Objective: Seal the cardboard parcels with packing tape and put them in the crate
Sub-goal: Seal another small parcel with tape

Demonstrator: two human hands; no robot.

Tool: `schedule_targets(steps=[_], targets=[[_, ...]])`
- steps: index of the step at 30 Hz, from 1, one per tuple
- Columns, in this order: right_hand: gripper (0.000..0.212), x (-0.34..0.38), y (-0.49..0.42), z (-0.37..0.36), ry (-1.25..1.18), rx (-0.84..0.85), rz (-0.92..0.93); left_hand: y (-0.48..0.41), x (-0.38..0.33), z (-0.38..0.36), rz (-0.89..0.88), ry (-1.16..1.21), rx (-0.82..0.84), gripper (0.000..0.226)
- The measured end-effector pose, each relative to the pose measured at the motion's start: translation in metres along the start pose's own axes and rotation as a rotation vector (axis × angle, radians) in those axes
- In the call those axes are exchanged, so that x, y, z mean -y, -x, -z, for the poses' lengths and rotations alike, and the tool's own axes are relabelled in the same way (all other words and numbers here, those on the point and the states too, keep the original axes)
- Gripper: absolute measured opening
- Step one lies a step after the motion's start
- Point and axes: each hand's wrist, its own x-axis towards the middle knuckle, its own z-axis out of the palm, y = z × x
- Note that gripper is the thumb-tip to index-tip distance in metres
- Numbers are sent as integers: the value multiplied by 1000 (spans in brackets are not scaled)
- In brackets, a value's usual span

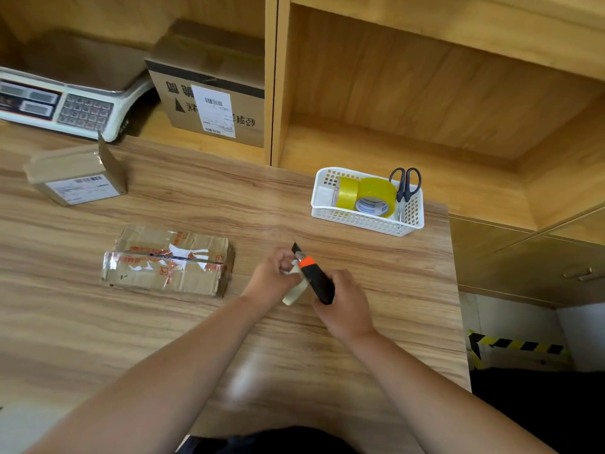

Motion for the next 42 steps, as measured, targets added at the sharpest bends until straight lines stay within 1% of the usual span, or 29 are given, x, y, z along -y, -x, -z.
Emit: schedule_targets(steps=[3, 5, 8, 10, 12, 14, 16, 18, 20, 21, 23, 24, 25, 28, 30, 32, 35, 39, 42], targets=[[37, 7, 1, -2, 157, -14, 108, 6, 3, 8, 74, 151, 43, 21], [43, 10, 2, -5, 269, -52, 182, 9, 6, 14, 113, 193, 67, 23], [55, 14, 4, -8, 408, -122, 271, 12, 9, 25, 180, 178, 87, 13], [55, 17, 5, -8, 469, -164, 307, 14, 12, 31, 184, 126, 78, 10], [49, 22, 6, -9, 537, -187, 290, 16, 15, 34, 164, 97, 58, 11], [44, 26, 7, -14, 576, -176, 231, 18, 18, 37, 138, 69, 27, 13], [41, 33, 7, -16, 597, -119, 169, 20, 20, 39, 105, 16, -9, 16], [34, 39, 7, -18, 604, -35, 108, 21, 24, 40, 60, -32, -43, 23], [30, 45, 9, -19, 483, 125, -2, 23, 24, 42, 17, -67, -66, 27], [30, 49, 10, -19, 388, 173, -79, 24, 23, 43, -10, -87, -73, 28], [27, 56, 11, -22, 178, 215, -230, 25, 23, 44, -90, -177, -102, 30], [25, 60, 11, -23, 75, 242, -300, 26, 22, 45, -127, -240, -122, 28], [25, 63, 10, -25, -57, 250, -380, 27, 21, 46, -160, -288, -135, 23], [21, 67, 11, -24, -485, 167, -596, 28, 21, 51, -240, -341, -119, 14], [18, 67, 15, -21, -614, 161, -610, 29, 20, 55, -265, -358, -124, 10], [15, 69, 19, -19, -704, 171, -575, 28, 19, 58, -294, -381, -157, 8], [12, 73, 24, -20, -864, 146, -524, 30, 14, 57, -242, -295, -212, 11], [13, 80, 26, -21, -918, 134, -461, 31, 10, 51, -183, -158, -289, 24], [15, 82, 27, -18, -923, 139, -433, 29, 13, 49, -120, -127, -318, 23]])
